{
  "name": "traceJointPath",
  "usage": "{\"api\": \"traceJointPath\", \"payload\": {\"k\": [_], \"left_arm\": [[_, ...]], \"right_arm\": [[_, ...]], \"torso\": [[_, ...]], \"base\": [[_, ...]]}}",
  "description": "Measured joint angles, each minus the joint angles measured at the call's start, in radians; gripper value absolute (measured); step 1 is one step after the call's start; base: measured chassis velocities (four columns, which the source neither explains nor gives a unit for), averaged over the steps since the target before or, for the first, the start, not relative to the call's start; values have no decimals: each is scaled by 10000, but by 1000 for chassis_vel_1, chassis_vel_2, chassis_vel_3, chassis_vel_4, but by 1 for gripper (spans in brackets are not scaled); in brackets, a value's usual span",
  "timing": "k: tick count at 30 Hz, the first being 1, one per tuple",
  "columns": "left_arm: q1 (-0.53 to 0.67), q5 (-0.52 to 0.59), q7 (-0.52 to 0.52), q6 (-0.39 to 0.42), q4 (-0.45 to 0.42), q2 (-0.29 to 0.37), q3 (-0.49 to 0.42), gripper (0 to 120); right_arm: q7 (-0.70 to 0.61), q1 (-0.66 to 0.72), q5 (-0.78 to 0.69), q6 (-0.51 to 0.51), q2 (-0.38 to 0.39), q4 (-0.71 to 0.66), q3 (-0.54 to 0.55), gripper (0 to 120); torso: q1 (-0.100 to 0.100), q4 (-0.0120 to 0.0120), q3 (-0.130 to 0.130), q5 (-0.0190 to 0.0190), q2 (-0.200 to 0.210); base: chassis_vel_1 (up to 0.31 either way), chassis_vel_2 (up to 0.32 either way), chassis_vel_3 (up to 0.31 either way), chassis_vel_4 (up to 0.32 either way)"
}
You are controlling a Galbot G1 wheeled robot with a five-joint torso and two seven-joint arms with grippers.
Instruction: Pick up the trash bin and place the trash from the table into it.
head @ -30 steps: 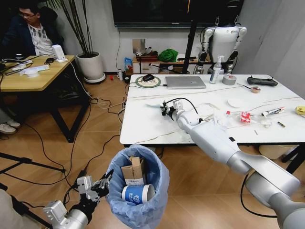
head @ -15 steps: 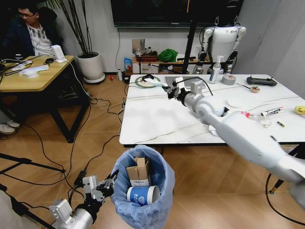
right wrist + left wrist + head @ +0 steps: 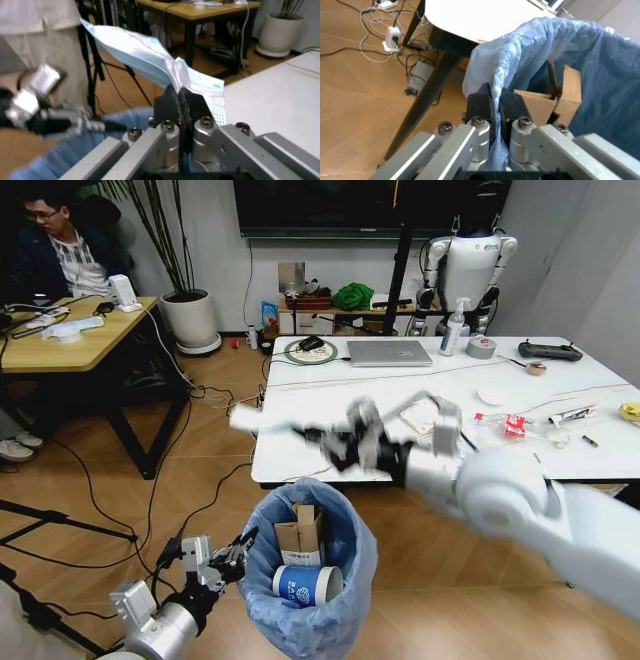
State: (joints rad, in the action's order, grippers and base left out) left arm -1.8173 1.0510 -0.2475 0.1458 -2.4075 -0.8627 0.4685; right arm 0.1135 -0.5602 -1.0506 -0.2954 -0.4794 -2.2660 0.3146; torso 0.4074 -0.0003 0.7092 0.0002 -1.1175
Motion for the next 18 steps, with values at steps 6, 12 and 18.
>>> {"api": "traceJointPath", "payload": {"k": [6,12,18], "left_arm": [[87,17,-1,12,-1,-39,-19,0],[173,-15,-19,27,47,-189,-57,0],[122,-112,-27,52,48,-271,-103,0]], "right_arm": [[507,-2592,994,115,1009,-305,-1763,0],[569,-4788,1389,317,1762,-818,-3767,0],[751,-5835,1797,668,2121,-799,-5074,0]], "torso": [[0,0,0,0,0],[0,0,0,0,0],[0,0,0,-1,0]], "base": [[0,0,0,0],[0,0,0,0],[0,0,0,0]]}}
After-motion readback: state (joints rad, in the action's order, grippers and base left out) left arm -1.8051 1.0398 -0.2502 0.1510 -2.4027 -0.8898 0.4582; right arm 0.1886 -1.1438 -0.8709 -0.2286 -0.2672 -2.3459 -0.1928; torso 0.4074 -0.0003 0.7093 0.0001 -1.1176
